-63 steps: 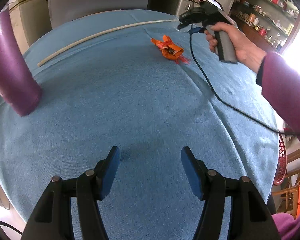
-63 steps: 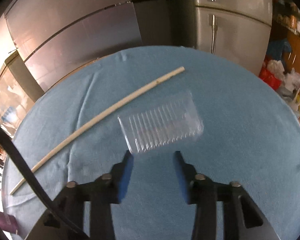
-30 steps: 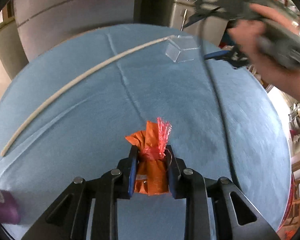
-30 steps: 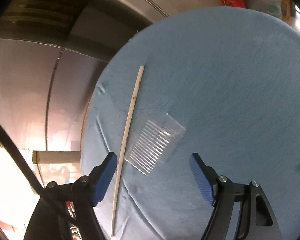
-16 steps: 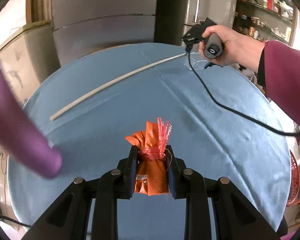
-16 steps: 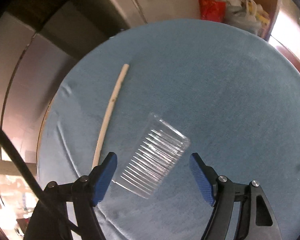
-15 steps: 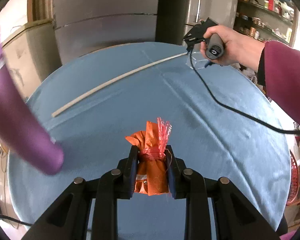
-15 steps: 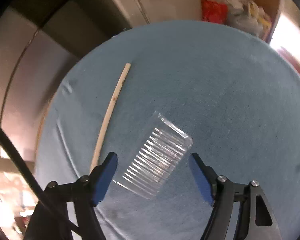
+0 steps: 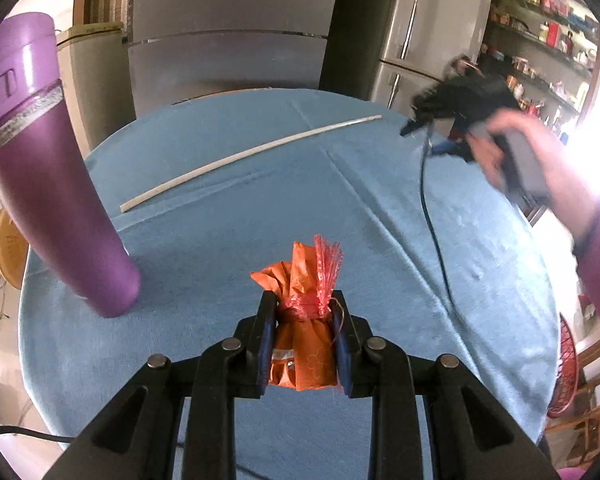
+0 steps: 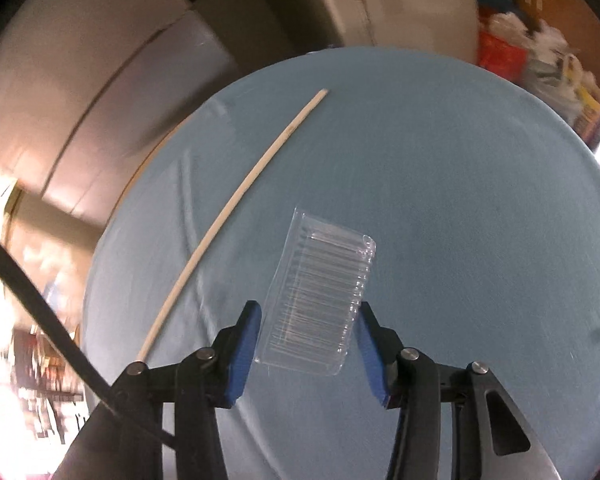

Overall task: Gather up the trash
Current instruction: 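Grasp the clear plastic tray with the right gripper and lift it, then carry the orange wrapper and clear tray to the red wastebasket with both grippers, then open both grippers over the wastebasket to drop the wrapper and tray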

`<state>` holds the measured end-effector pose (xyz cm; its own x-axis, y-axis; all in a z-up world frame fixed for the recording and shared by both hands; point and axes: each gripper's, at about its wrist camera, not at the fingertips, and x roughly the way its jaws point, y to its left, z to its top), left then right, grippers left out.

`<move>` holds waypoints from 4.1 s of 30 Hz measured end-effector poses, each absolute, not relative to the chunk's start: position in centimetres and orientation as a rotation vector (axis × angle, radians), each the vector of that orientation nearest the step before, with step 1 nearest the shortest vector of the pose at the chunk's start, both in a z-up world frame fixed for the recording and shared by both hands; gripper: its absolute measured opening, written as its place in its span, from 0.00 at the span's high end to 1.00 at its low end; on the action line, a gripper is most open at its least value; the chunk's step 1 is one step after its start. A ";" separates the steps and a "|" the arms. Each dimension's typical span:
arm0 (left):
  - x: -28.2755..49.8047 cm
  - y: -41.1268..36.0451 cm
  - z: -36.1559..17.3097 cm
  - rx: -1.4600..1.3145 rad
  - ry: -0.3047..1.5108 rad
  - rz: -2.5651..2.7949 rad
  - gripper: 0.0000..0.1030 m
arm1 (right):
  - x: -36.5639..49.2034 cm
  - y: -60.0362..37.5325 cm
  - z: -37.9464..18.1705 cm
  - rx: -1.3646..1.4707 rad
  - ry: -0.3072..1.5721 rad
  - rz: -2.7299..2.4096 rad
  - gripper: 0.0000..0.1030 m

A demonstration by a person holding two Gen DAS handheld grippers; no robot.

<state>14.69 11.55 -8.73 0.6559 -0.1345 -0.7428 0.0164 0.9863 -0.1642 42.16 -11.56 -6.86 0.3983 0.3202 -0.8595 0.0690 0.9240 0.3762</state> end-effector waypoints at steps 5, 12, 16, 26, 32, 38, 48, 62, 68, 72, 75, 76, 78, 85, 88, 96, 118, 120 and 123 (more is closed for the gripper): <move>13.5 11.0 -7.5 -0.174 0.839 -0.102 0.73 | 34.7 -13.3 -5.4 0.367 1.123 0.316 0.51; 10.8 8.7 -5.5 -0.180 0.804 -0.155 0.73 | 23.2 -17.1 -2.6 0.308 1.012 0.479 0.51; 9.2 6.8 -4.2 -0.160 0.793 -0.170 0.73 | 17.3 -19.1 -0.9 0.253 0.911 0.517 0.51; 4.2 0.6 -2.3 0.025 0.720 -0.134 0.73 | 8.6 -23.6 -2.6 0.220 0.870 0.451 0.51; 2.7 -1.5 -2.8 0.070 0.738 -0.189 0.73 | 7.2 -25.6 -2.6 0.274 0.869 0.409 0.51; 1.5 -1.3 -1.8 0.082 0.705 -0.180 0.73 | 6.5 -25.3 -2.5 0.300 0.865 0.410 0.51; 0.9 -1.8 -1.1 0.097 0.711 -0.141 0.73 | 4.7 -25.5 -1.8 0.297 0.804 0.410 0.51; 1.5 -4.7 1.3 0.130 0.689 -0.270 0.73 | 2.7 -31.3 -1.4 0.412 0.734 0.358 0.51; 2.1 -7.3 2.5 0.177 0.664 -0.295 0.73 | 2.0 -34.4 -1.5 0.469 0.708 0.334 0.51; 2.3 -9.2 3.0 0.219 0.656 -0.288 0.73 | 1.3 -36.5 -1.5 0.497 0.686 0.312 0.51; 2.6 -10.8 3.2 0.261 0.654 -0.285 0.73 | 0.9 -37.8 -1.5 0.503 0.677 0.285 0.51; 2.7 -11.4 3.3 0.274 0.651 -0.292 0.73 | 0.9 -38.0 -1.5 0.507 0.677 0.279 0.51; 2.7 -12.5 3.5 0.293 0.646 -0.299 0.73 | 0.6 -38.9 -1.7 0.523 0.671 0.262 0.51; 2.5 -15.9 4.1 0.369 0.618 -0.343 0.72 | 0.1 -41.7 -2.1 0.561 0.667 0.216 0.51; 2.6 -17.1 4.1 0.389 0.618 -0.354 0.72 | -0.1 -42.6 -2.4 0.582 0.666 0.203 0.51; 2.8 -19.0 3.6 0.404 0.646 -0.387 0.72 | -0.5 -44.0 -3.1 0.612 0.656 0.179 0.51; 4.9 -24.5 -0.7 0.393 0.777 -0.693 0.72 | -2.3 -51.1 -2.1 0.681 0.579 -0.010 0.49; 5.3 -25.8 -1.2 0.389 0.808 -0.749 0.72 | -3.6 -52.6 -1.0 0.734 0.513 0.027 0.49; 6.0 -27.8 -1.9 0.384 0.864 -0.822 0.52 | -5.5 -54.5 0.3 0.805 0.402 0.042 0.40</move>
